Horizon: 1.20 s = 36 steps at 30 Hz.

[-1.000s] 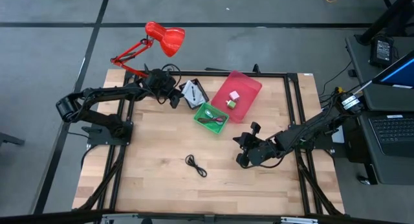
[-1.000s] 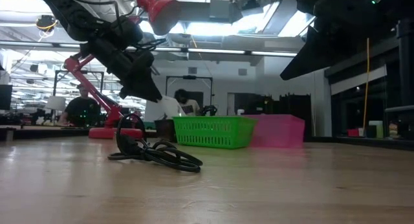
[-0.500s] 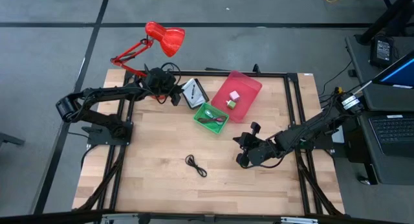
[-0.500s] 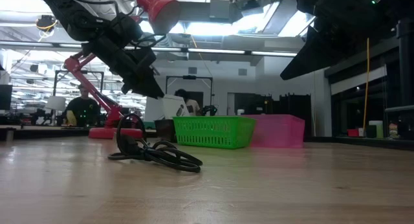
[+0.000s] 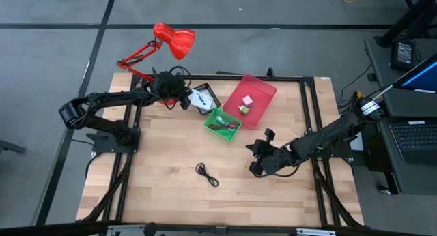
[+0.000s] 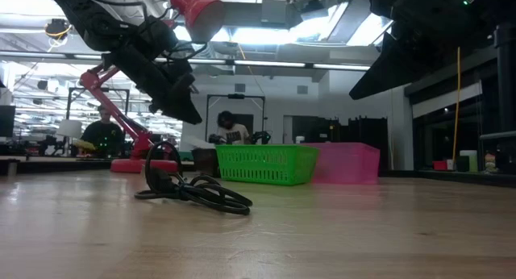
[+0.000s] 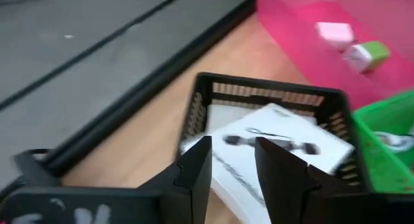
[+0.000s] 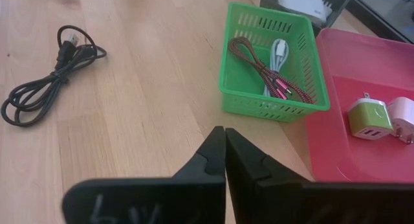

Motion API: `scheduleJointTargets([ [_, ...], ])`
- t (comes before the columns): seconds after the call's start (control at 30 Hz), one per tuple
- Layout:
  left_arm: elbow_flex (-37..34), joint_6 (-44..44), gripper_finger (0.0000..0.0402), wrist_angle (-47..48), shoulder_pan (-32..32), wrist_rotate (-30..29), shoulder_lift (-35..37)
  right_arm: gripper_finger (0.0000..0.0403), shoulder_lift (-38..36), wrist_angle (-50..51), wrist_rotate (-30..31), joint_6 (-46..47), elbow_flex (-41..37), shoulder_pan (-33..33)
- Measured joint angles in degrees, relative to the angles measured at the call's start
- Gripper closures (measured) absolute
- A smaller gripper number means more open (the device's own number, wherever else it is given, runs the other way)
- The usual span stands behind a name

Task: Pick and place items into bin
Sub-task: Put the card reader box into the black bin

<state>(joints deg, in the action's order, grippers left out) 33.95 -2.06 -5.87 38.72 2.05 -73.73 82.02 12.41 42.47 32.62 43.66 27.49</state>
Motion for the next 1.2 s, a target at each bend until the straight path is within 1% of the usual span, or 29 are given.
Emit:
scheduleJointTargets([
  [0.1,0.0,1.24,0.0282,-0.74,-0.04,-2.2,0.0,0.0402,0.0,0.0,-0.01,0.01,0.0,0.01],
  [0.17,0.01,2.08,0.0281,-1.53,-0.04,-2.41,0.0,0.0402,0.0,-0.01,0.01,0.01,0.0,-0.01],
  [0.23,0.01,3.08,0.0283,-1.73,-0.04,-0.86,0.02,0.0402,0.0,0.0,0.01,-0.02,0.0,-0.09],
  [0.33,0.0,4.08,0.0292,-0.78,-0.04,4.02,0.02,0.0402,0.0,0.02,0.01,-0.06,0.0,-0.09],
  [0.43,0.11,5.09,0.0303,3.15,-0.09,8.14,0.02,0.0402,0.0,0.02,0.01,-0.1,0.0,-0.09],
  [0.57,1.36,7.3,0.0321,11.86,-0.04,8.57,0.02,0.0402,0.0,0.04,0.01,-0.34,0.0,-0.09],
  [0.7,1.6,10.1,0.0348,14.98,-0.44,8.52,0.02,0.0402,0.0,0.07,0.01,-0.34,0.0,-0.09],
  [0.9,1.62,11.41,0.0395,14.81,-1.99,8.33,0.02,0.0402,0.0,0.08,0.01,-0.36,0.0,-0.09],
  [1.2,1.64,12.24,0.04,11.09,-3.76,8.67,0.47,0.0402,0.0,0.11,0.03,-0.37,0.0,-0.11],
])
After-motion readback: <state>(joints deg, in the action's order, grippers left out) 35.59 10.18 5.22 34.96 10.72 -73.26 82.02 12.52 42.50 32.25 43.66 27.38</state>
